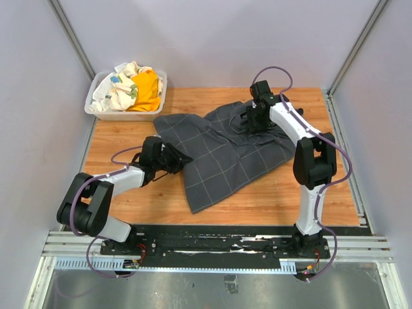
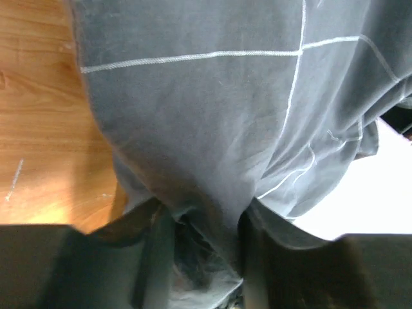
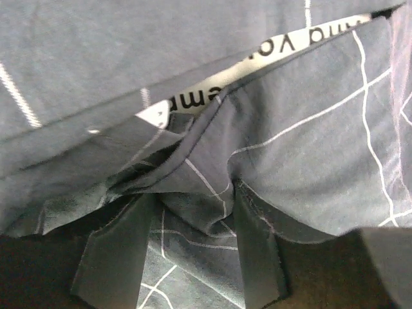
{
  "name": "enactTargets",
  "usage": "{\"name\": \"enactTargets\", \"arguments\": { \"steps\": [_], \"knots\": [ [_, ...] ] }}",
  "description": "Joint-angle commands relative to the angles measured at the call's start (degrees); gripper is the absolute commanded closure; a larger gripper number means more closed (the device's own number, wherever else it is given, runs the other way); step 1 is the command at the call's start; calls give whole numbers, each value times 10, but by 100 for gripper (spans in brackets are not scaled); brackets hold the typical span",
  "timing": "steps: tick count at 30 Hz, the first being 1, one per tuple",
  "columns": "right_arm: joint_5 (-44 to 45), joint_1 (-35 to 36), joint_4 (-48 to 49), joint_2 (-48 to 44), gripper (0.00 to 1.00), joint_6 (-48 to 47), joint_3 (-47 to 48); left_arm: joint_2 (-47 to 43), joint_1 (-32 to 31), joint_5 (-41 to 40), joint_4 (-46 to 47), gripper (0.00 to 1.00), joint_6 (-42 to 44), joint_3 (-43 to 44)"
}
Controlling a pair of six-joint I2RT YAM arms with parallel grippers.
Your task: Put the pillow into the pillowcase
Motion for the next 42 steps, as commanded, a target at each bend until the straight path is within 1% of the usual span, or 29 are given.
{"name": "enactTargets", "arguments": {
  "steps": [1,2,4,7,10,14,18,22,24,25,26,27,28,30,31,33,35,36,38,40,42],
  "knots": [
    [-56,5,-12,20,56,9,-33,17,17,14,58,83,4,22],
    [-64,5,-11,19,60,15,-43,19,22,14,44,88,9,27],
    [-88,7,0,12,71,24,-67,11,33,12,30,98,20,28],
    [-112,15,12,-2,89,40,-104,-14,56,-2,-22,100,43,32],
    [-131,38,21,-23,97,59,-140,-47,92,-18,-100,100,86,44],
    [-157,94,31,-62,99,91,-189,-92,151,-42,-212,100,153,64],
    [-187,146,43,-109,99,130,-252,-140,195,-58,-294,100,197,73],
    [-202,167,53,-177,99,173,-314,-181,218,-67,-357,100,236,81],
    [-193,167,44,-209,99,184,-325,-197,226,-74,-381,99,248,88],
    [-181,168,36,-224,98,185,-324,-203,227,-73,-387,94,254,94],
    [-167,167,26,-234,92,184,-318,-209,228,-68,-391,79,261,99],
    [-155,166,13,-241,89,181,-308,-213,228,-60,-395,61,263,105],
    [-142,166,1,-246,88,178,-294,-216,228,-58,-401,48,264,113],
    [-129,164,-15,-250,83,169,-270,-219,228,-59,-416,32,270,135],
    [-120,162,-25,-251,79,169,-257,-221,228,-65,-426,29,272,147],
    [-103,161,-41,-254,74,169,-234,-228,227,-87,-444,28,280,175],
    [-77,160,-62,-260,62,172,-208,-241,228,-111,-453,26,282,197],
    [-58,161,-75,-265,57,175,-197,-249,228,-112,-450,25,282,202],
    [-32,161,-87,-277,54,175,-183,-257,228,-85,-430,24,275,202],
    [-37,161,-79,-286,54,167,-167,-257,226,-59,-407,25,259,189],
    [-47,167,-88,-284,52,160,-137,-257,222,-33,-371,26,234,152]
  ]
}}
